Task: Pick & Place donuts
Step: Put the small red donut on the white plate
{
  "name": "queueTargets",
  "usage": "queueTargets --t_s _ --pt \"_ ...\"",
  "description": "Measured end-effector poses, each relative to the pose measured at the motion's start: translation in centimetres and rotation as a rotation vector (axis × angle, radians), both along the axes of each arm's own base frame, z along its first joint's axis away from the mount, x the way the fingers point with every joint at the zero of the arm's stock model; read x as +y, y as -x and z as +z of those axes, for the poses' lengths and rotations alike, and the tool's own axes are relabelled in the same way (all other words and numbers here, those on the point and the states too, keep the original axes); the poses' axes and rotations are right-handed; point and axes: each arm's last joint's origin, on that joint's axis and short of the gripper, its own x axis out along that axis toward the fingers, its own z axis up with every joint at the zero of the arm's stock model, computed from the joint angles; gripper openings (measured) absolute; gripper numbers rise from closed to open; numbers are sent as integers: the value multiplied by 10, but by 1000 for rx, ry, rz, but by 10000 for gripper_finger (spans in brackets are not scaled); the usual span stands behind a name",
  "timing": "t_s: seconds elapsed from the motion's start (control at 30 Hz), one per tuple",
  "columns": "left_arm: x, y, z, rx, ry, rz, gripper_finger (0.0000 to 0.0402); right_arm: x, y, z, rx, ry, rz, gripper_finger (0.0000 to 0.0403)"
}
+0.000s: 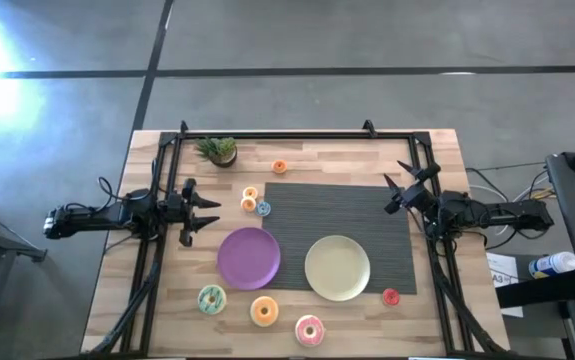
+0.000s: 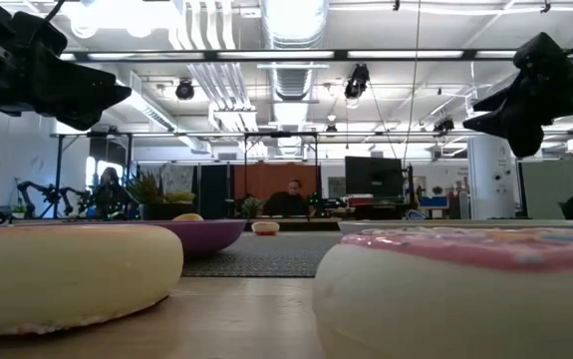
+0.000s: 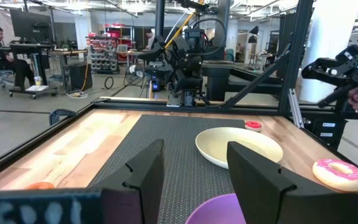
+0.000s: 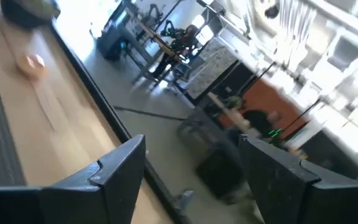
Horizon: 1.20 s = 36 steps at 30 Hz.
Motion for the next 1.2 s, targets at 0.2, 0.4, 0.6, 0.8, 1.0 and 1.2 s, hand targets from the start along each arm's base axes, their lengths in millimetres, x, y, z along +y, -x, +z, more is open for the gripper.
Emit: queueTargets --t_s 0.2,0.4,0.6,0.8,1.0,1.2 --pt "0 0 0 0 0 0 149 0 0 0 117 89 -5 253" --pt "0 0 0 0 0 0 149 6 -6 1 159 188 281 246" --pt "0 0 0 0 0 0 149 10 -7 15 -145 46 429 246" --pt "0 0 0 0 0 0 149 10 -8 17 -859 -831 505 244" --pt "0 0 0 0 0 0 149 6 -6 16 -1283 -1172 334 250" --pt "0 0 0 0 0 0 149 4 -4 17 -1569 -1417 307 256"
